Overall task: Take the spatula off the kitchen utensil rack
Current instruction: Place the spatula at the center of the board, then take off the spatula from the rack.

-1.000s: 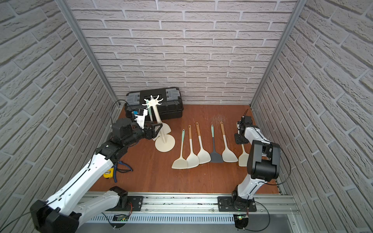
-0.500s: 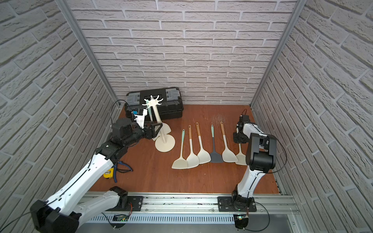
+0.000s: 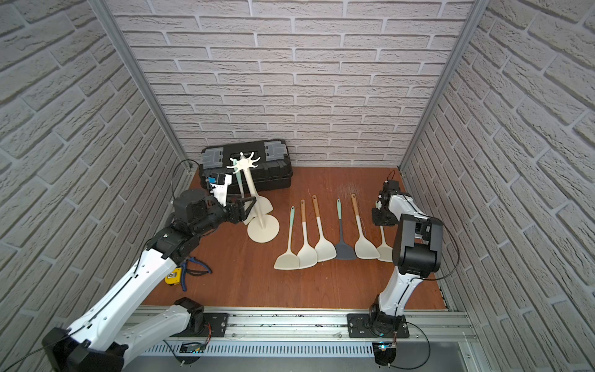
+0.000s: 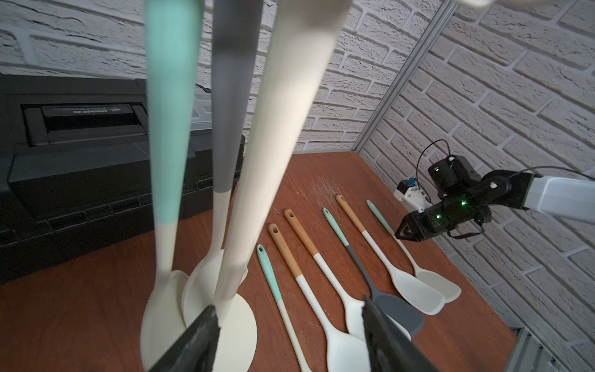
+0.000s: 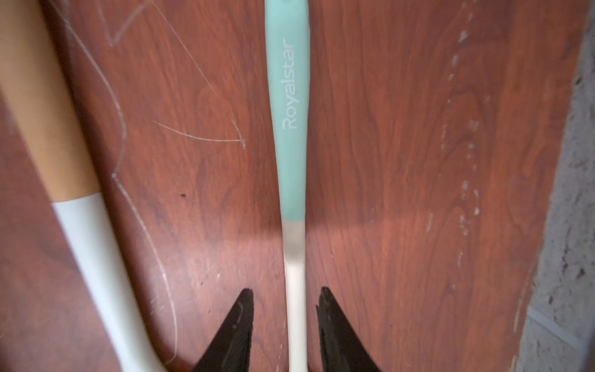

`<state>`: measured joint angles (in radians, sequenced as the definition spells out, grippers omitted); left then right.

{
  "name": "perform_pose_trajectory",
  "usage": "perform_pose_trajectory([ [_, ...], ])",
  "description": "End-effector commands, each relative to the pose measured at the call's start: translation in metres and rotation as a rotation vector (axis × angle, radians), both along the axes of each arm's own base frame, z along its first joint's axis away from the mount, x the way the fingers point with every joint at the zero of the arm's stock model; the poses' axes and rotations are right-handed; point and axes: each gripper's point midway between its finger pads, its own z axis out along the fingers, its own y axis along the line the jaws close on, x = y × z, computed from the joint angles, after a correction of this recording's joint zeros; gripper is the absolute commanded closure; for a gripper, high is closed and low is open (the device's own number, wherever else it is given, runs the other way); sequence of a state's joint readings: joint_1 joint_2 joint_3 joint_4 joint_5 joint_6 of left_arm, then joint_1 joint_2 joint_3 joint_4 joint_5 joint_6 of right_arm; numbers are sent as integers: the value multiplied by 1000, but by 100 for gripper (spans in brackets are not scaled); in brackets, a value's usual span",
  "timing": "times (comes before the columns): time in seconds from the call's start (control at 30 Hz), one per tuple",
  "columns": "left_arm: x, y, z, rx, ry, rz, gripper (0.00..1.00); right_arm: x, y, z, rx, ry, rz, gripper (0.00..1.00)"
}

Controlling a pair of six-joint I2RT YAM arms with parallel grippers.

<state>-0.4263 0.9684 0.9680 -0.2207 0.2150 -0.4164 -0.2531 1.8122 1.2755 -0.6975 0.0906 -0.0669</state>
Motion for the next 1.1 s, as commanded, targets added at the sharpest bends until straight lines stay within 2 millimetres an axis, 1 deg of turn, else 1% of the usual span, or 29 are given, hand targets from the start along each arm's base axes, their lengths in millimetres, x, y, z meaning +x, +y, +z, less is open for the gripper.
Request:
perform_pose_trajectory([
  [0.0, -11, 19, 39, 50, -112, 46, 28, 15, 17, 63, 30, -163, 11, 64],
  [0.1, -22, 35, 52, 93, -145, 87, 28, 20, 45, 94, 61, -233, 70, 64],
  [0.2, -31, 51, 59, 127, -162, 136, 28, 25, 80, 122, 81, -291, 152, 64],
  [0.23, -33, 59, 58, 143, -159, 165, 28, 26, 96, 134, 92, -315, 187, 64],
  [0.33, -33, 82, 52, 195, -147, 246, 26, 34, 148, 181, 148, -431, 283, 65],
  [0.4, -30, 95, 47, 206, -129, 291, 25, 40, 182, 223, 237, -541, 287, 68],
  [0.43, -27, 99, 45, 202, -117, 301, 25, 42, 196, 242, 289, -586, 280, 69],
  [0.47, -23, 101, 42, 189, -96, 302, 26, 43, 215, 264, 352, -636, 289, 70],
  [0.53, -14, 98, 35, 142, -66, 268, 28, 42, 250, 303, 451, -722, 336, 72],
  [0.6, -2, 91, 30, 79, -51, 215, 30, 36, 289, 341, 507, -806, 415, 72],
  [0.7, 14, 76, 25, 20, -64, 121, 31, 23, 342, 389, 548, -907, 537, 73],
  [0.77, 23, 67, 24, 6, -88, 73, 32, 15, 373, 413, 571, -968, 608, 73],
  [0.83, 33, 61, 24, -6, -104, 45, 35, 11, 402, 430, 591, -1012, 664, 73],
  [0.93, 48, 56, 26, -9, -126, 24, 41, 7, 445, 445, 624, -1038, 741, 73],
  [1.0, 58, 52, 28, 2, -143, 12, 46, 5, 473, 447, 644, -1047, 788, 73],
  [1.07, 64, 46, 29, 20, -159, -8, 48, 4, 493, 449, 666, -1060, 815, 73],
])
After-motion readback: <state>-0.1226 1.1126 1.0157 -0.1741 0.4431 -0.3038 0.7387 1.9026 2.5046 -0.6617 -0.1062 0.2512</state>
